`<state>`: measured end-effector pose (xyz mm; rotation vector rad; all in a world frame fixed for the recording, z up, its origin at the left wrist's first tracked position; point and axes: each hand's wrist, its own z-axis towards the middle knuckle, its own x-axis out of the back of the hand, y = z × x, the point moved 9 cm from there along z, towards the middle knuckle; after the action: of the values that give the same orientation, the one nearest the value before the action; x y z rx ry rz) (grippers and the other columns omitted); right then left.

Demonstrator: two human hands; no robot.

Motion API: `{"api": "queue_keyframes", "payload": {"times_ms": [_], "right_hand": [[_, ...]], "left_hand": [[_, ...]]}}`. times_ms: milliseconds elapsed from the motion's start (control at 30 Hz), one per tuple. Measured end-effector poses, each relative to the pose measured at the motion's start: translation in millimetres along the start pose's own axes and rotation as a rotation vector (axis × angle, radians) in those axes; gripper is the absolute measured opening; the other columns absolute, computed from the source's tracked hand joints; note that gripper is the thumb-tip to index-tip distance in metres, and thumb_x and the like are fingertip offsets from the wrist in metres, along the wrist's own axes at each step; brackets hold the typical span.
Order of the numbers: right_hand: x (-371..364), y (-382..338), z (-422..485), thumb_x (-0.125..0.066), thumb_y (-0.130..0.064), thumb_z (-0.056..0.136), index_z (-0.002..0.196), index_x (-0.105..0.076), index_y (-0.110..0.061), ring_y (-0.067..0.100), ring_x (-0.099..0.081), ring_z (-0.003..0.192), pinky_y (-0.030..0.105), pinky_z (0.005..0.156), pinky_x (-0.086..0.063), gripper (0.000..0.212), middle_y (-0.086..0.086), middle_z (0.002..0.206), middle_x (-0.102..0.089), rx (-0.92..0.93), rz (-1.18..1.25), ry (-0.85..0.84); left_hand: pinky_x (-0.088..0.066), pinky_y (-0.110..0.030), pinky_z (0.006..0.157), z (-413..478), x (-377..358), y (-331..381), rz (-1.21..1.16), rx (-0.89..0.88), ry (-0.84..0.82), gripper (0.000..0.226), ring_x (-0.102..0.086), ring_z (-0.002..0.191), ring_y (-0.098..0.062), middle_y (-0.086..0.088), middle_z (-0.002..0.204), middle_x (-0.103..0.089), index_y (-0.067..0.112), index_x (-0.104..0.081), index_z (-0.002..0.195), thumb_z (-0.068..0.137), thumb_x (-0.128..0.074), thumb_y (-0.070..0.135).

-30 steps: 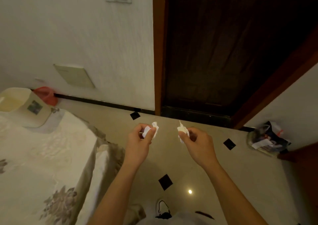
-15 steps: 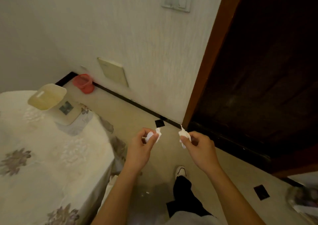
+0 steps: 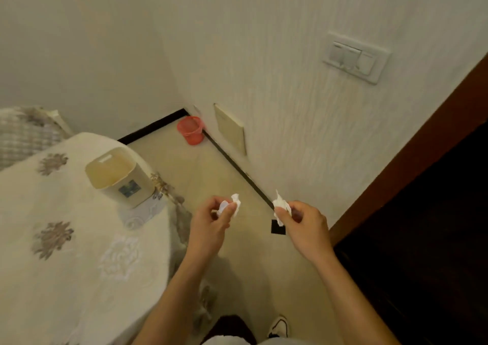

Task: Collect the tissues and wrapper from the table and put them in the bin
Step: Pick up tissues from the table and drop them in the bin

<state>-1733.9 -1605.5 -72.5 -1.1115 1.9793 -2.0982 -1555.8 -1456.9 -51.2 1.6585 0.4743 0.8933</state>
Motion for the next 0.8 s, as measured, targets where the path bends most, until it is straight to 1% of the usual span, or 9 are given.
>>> {"api": "queue_keyframes", "payload": {"times_ms": [133, 200, 300, 367, 433, 633, 700, 767, 800], "right_hand": [[-29.9, -7.6, 37.4, -0.065, -0.045, 0.089, 0.077, -0.066, -0.031, -0.005, -0.061, 0.066, 0.008, 0.05, -0.043, 0.018, -0.011, 0.067, -0.066, 0.007, 0.038, -0.131], [-43.5, -10.8, 56.6, -0.066, -0.044, 0.089, 0.075, -0.064, -0.032, -0.007, -0.06, 0.063, 0.007, 0.049, -0.042, 0.019, -0.018, 0.063, -0.064, 0.013, 0.042, -0.173], [-65.5, -14.1, 86.1, -0.065, -0.043, 0.089, 0.075, -0.065, -0.03, -0.009, -0.059, 0.062, 0.006, 0.049, -0.041, 0.02, -0.026, 0.064, -0.063, 0.014, 0.036, -0.245], [-77.7, -17.8, 109.0, -0.066, -0.045, 0.089, 0.076, -0.066, -0.031, -0.009, -0.059, 0.062, 0.007, 0.049, -0.041, 0.019, -0.024, 0.064, -0.064, 0.018, 0.02, -0.265], [-88.6, -25.2, 136.7, -0.067, -0.043, 0.088, 0.077, -0.067, -0.03, -0.008, -0.06, 0.061, 0.007, 0.049, -0.041, 0.017, -0.018, 0.06, -0.064, 0.039, 0.008, -0.258], [-131.4, -66.3, 225.4, -0.065, -0.046, 0.088, 0.079, -0.068, -0.032, 0.0, -0.064, 0.067, 0.012, 0.05, -0.045, 0.016, -0.012, 0.069, -0.068, 0.097, -0.07, -0.288], [-149.6, -86.4, 257.3, -0.064, -0.048, 0.087, 0.077, -0.068, -0.031, 0.006, -0.063, 0.063, 0.017, 0.049, -0.046, 0.021, -0.009, 0.068, -0.068, 0.129, -0.086, -0.286], [-168.2, -105.2, 285.3, -0.063, -0.05, 0.087, 0.075, -0.067, -0.028, 0.013, -0.063, 0.061, 0.025, 0.051, -0.05, 0.025, -0.003, 0.065, -0.066, 0.156, -0.093, -0.282], [-177.9, -113.1, 297.3, -0.063, -0.049, 0.087, 0.075, -0.067, -0.027, 0.015, -0.062, 0.06, 0.026, 0.051, -0.05, 0.026, -0.002, 0.065, -0.066, 0.166, -0.091, -0.287]], "left_hand": [[-0.056, -0.047, 0.07, 25.2, 11.1, -3.0, 0.006, 0.035, 0.078, 0.016, -0.062, 0.07, -0.024, -0.002, 0.078, -0.065, 0.018, -0.065, 0.085, 0.091, -0.064, 0.034], [-0.057, -0.047, 0.071, 40.1, 17.9, -9.7, 0.002, 0.059, 0.109, 0.015, -0.064, 0.074, -0.026, -0.002, 0.079, -0.066, 0.02, -0.066, 0.085, 0.091, -0.064, 0.034], [-0.057, -0.039, 0.068, 65.8, 25.2, -19.4, -0.015, 0.075, 0.152, 0.015, -0.063, 0.072, -0.019, -0.002, 0.08, -0.066, 0.02, -0.066, 0.086, 0.091, -0.064, 0.033], [-0.054, -0.034, 0.066, 86.5, 27.7, -26.3, -0.035, 0.09, 0.171, 0.014, -0.061, 0.07, -0.017, -0.003, 0.079, -0.065, 0.021, -0.066, 0.085, 0.092, -0.064, 0.033], [-0.054, -0.033, 0.065, 113.0, 31.6, -32.7, -0.044, 0.104, 0.192, 0.014, -0.062, 0.071, -0.021, -0.002, 0.078, -0.065, 0.022, -0.066, 0.085, 0.092, -0.063, 0.033], [-0.056, -0.045, 0.066, 204.6, 52.6, -31.0, -0.106, 0.075, 0.242, 0.018, -0.06, 0.071, -0.026, -0.01, 0.079, -0.063, 0.016, -0.064, 0.083, 0.092, -0.062, 0.032], [-0.056, -0.046, 0.066, 236.6, 62.9, -28.9, -0.121, 0.077, 0.244, 0.018, -0.061, 0.071, -0.024, -0.007, 0.079, -0.063, 0.018, -0.064, 0.083, 0.091, -0.062, 0.034], [-0.057, -0.044, 0.067, 267.5, 76.1, -26.5, -0.114, 0.073, 0.241, 0.016, -0.062, 0.072, -0.02, -0.002, 0.08, -0.064, 0.021, -0.065, 0.084, 0.09, -0.062, 0.035], [-0.056, -0.042, 0.068, 280.7, 84.0, -25.6, -0.114, 0.074, 0.243, 0.016, -0.061, 0.071, -0.018, -0.002, 0.081, -0.064, 0.021, -0.064, 0.083, 0.09, -0.062, 0.035]]}}
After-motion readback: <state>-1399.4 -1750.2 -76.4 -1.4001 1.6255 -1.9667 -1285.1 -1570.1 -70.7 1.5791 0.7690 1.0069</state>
